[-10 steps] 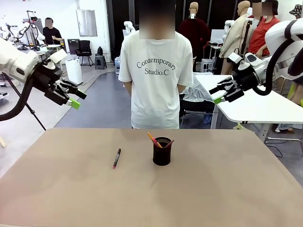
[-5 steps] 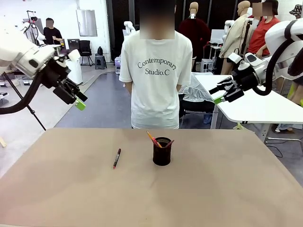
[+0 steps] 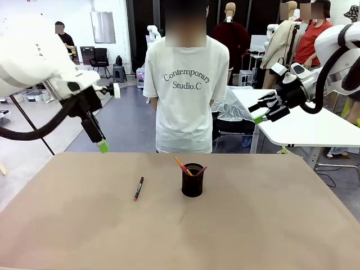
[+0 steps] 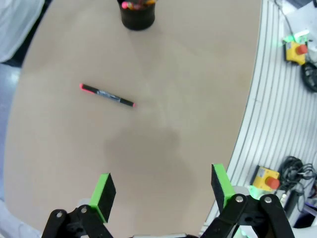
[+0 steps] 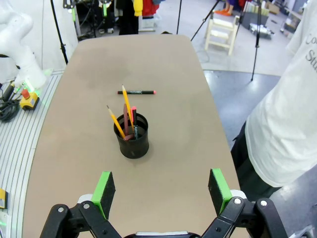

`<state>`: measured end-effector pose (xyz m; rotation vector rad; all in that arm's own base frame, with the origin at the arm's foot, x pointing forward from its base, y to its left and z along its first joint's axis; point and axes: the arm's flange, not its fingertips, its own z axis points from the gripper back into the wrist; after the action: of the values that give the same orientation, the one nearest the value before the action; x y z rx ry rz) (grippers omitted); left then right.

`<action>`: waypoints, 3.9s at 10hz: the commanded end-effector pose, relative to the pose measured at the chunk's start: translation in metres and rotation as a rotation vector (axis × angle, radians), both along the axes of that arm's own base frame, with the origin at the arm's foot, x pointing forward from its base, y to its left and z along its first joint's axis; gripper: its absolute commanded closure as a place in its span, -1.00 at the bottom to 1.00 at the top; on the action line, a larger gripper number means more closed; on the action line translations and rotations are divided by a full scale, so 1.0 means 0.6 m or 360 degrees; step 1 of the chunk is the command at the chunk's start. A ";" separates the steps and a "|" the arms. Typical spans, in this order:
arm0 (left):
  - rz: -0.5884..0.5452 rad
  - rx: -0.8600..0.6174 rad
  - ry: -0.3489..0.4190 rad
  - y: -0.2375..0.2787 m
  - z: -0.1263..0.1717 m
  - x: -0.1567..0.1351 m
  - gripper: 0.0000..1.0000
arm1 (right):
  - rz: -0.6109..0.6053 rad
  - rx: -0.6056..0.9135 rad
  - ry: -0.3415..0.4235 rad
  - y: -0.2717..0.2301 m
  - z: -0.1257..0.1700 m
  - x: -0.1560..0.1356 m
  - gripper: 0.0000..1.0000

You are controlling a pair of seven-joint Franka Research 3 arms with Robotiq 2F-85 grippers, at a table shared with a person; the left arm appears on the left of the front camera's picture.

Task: Place the pens into the pen holder.
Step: Pick up a writing instrument from the table and place it into the Pen holder.

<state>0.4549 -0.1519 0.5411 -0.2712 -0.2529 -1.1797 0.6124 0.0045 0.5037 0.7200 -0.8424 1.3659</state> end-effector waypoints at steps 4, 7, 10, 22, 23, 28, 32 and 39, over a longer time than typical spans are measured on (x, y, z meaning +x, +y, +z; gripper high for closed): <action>0.0011 0.0018 0.0021 -0.014 -0.026 0.007 -1.00 | 0.0002 -0.0002 -0.0004 0.001 0.002 0.000 -1.00; 0.0011 0.0018 0.0021 -0.014 -0.026 0.007 -1.00 | 0.0002 -0.0002 -0.0004 0.001 0.002 0.000 -1.00; 0.0372 0.0206 0.0248 -0.072 -0.045 0.015 -1.00 | 0.0002 -0.0002 -0.0004 0.001 0.002 0.000 -1.00; 0.0745 0.0359 0.0351 -0.213 -0.129 0.014 -1.00 | 0.0002 -0.0002 -0.0004 0.001 0.002 0.000 -1.00; 0.0745 0.0359 0.0351 -0.213 -0.129 0.014 -1.00 | 0.0002 -0.0002 -0.0004 0.001 0.002 0.000 -1.00; 0.0758 0.0354 0.0351 -0.220 -0.136 0.017 -1.00 | 0.0002 -0.0002 -0.0004 0.001 0.002 0.000 -1.00; 0.1044 0.0492 0.0400 -0.247 -0.199 0.031 -1.00 | 0.0002 -0.0002 -0.0004 0.001 0.002 0.000 -1.00; 0.1416 0.0506 0.0381 -0.251 -0.301 0.087 -1.00 | 0.0002 -0.0002 -0.0004 0.001 0.002 0.000 -1.00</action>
<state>0.4959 -0.2973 0.3641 -0.0538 0.0676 -0.3505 0.6126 0.0046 0.5035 0.7205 -0.8421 1.3661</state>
